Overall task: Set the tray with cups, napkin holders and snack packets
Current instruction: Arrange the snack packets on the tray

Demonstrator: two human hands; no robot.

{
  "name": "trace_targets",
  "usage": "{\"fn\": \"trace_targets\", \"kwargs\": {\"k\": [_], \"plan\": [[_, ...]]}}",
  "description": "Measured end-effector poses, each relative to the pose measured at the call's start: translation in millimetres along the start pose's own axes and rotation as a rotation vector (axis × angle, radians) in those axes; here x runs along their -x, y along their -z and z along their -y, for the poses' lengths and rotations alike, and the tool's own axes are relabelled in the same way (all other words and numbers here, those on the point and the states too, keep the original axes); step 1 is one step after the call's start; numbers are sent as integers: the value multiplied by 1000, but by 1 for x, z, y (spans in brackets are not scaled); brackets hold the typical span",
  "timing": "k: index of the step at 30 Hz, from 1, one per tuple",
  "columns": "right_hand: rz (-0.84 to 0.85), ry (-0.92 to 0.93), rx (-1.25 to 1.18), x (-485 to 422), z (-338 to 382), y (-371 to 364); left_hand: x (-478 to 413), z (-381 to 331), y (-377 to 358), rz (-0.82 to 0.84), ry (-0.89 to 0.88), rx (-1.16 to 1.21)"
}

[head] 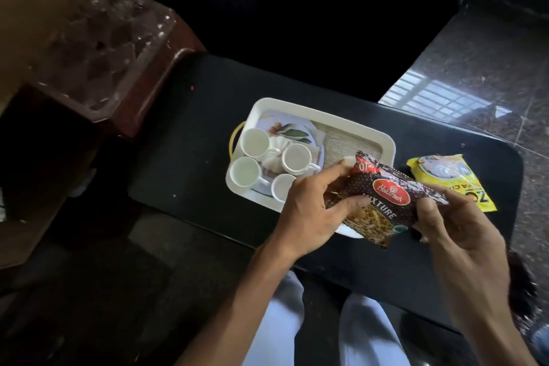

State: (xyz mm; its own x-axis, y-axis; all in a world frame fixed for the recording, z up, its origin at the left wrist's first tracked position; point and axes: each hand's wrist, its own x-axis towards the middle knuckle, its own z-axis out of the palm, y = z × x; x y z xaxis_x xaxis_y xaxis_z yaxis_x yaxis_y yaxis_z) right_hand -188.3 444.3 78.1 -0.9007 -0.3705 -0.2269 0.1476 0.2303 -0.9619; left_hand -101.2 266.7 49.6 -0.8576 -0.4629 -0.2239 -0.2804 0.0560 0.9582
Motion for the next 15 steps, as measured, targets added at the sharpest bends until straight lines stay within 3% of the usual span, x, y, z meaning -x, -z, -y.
{"fn": "trace_targets", "kwargs": {"k": [6,15], "plan": [[214,-54,71,-10,4,-34,-4,-3,22,-101,42,33],[231,0,64,-69,-2,-75,-39,0,40,-307,72,18]]}}
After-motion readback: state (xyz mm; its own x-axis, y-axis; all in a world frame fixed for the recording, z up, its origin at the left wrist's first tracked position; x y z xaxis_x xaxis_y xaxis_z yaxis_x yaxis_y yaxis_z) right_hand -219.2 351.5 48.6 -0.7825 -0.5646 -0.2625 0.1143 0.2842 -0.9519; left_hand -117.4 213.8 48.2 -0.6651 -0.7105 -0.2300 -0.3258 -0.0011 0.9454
